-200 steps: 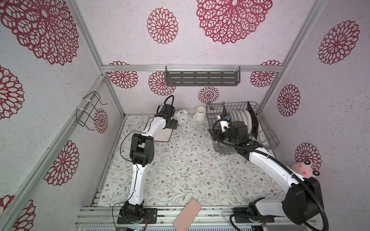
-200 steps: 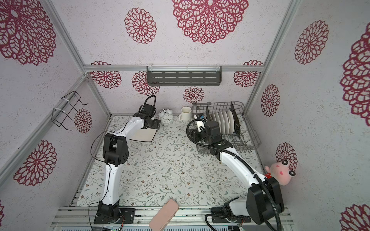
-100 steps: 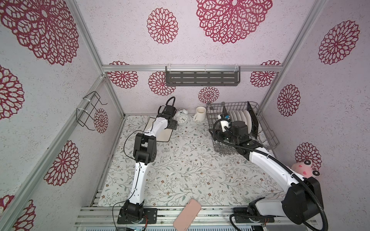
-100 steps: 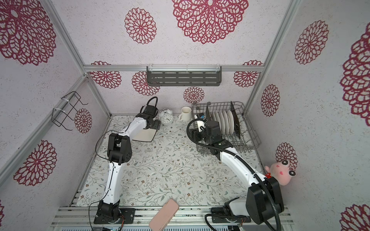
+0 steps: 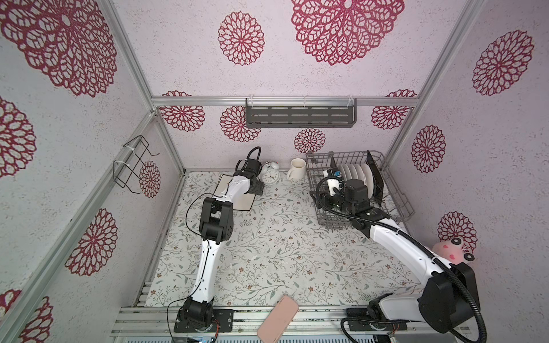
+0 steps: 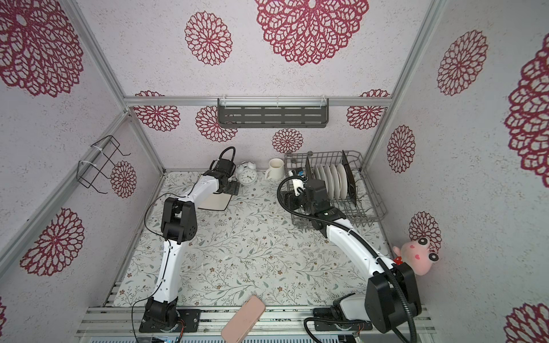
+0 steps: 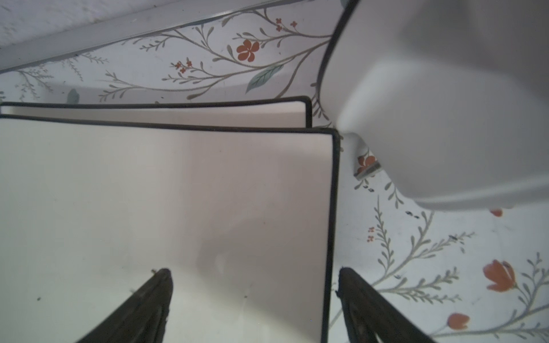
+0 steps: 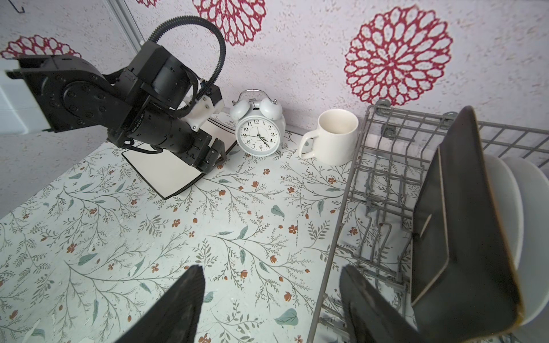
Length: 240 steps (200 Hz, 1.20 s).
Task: Unload the plates from the dish rack
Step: Move a plate.
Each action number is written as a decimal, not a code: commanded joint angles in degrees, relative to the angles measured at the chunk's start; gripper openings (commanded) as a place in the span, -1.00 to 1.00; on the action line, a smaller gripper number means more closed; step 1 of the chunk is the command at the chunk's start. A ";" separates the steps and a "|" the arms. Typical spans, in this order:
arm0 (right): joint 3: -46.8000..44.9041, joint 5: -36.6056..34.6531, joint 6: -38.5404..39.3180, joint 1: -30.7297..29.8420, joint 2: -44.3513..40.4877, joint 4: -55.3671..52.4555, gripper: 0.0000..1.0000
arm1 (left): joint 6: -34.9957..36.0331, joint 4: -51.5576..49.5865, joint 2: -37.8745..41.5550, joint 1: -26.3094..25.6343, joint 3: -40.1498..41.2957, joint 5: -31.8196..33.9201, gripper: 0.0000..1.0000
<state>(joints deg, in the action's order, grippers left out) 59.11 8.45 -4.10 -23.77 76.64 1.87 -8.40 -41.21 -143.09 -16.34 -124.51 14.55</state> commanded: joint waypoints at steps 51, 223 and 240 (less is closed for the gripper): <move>-0.32 0.96 -0.72 0.35 -0.06 1.87 0.51 | -1.41 0.58 -1.69 1.17 -1.04 3.41 0.82; 0.13 1.32 -0.73 0.39 0.89 1.38 0.51 | -1.26 3.62 0.04 2.85 2.12 -4.86 0.75; 0.23 1.39 -0.66 0.39 1.13 1.56 0.51 | -1.34 5.41 2.96 2.74 4.61 -5.56 0.74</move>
<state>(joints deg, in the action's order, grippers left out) 58.46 9.28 -4.14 -23.77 77.45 1.85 -11.18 -37.21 -143.98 -13.41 -123.33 12.01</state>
